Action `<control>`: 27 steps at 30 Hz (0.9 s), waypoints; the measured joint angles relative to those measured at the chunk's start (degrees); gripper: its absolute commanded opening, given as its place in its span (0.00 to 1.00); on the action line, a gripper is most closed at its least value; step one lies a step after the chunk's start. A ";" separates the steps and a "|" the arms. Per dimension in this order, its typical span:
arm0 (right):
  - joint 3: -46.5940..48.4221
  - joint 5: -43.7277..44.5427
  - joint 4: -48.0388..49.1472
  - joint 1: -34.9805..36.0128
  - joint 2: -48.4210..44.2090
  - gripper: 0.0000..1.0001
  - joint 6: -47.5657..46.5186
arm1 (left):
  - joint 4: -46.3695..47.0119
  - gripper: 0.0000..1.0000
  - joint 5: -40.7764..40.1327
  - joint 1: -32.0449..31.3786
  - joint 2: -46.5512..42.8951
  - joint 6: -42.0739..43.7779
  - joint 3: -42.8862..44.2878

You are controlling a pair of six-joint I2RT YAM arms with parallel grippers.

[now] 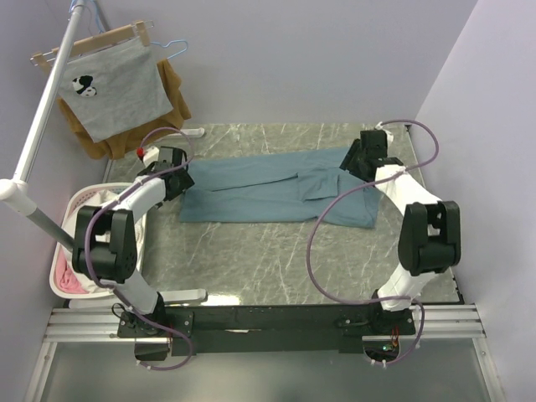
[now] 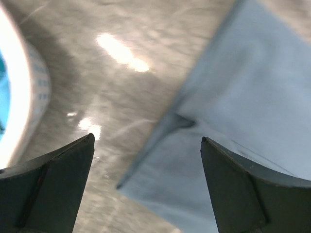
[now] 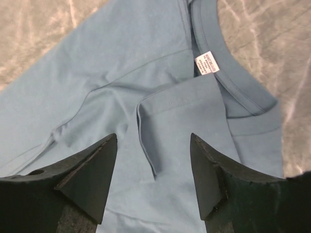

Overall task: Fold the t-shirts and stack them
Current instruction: Fold the other side of the tshirt into a rectangle

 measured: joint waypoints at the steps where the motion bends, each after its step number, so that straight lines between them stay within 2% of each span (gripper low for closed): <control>1: -0.92 -0.04 -0.04 -0.15 -1.51 0.69 0.11 | 0.57 0.96 0.81 -0.44 -0.96 0.28 -0.07; 8: -7.06 -4.17 -0.04 -0.33 -5.16 0.69 1.86 | 3.56 0.96 7.45 -6.47 -1.60 3.19 0.09; 17: -6.25 -12.74 2.16 -0.44 3.78 0.64 4.13 | 4.59 0.96 12.70 -11.30 4.44 4.33 2.23; 20: -3.69 -14.12 2.14 -0.44 7.80 0.52 4.20 | 4.57 0.96 13.25 -11.78 5.55 4.37 2.54; 21: -3.21 -14.53 2.27 -0.44 8.52 0.40 4.15 | 4.55 0.96 13.27 -11.82 5.81 4.42 2.69; 23: -3.06 -15.47 2.54 -0.44 8.90 0.28 4.00 | 4.55 0.96 13.29 -11.89 6.27 4.50 3.10; 24: -2.91 -15.98 2.56 -0.44 8.90 0.12 3.96 | 4.57 0.96 13.27 -11.91 6.47 4.52 3.23; 27: -2.25 -16.90 2.99 -0.44 8.90 0.01 3.85 | 4.57 0.96 13.22 -11.91 6.88 4.52 3.50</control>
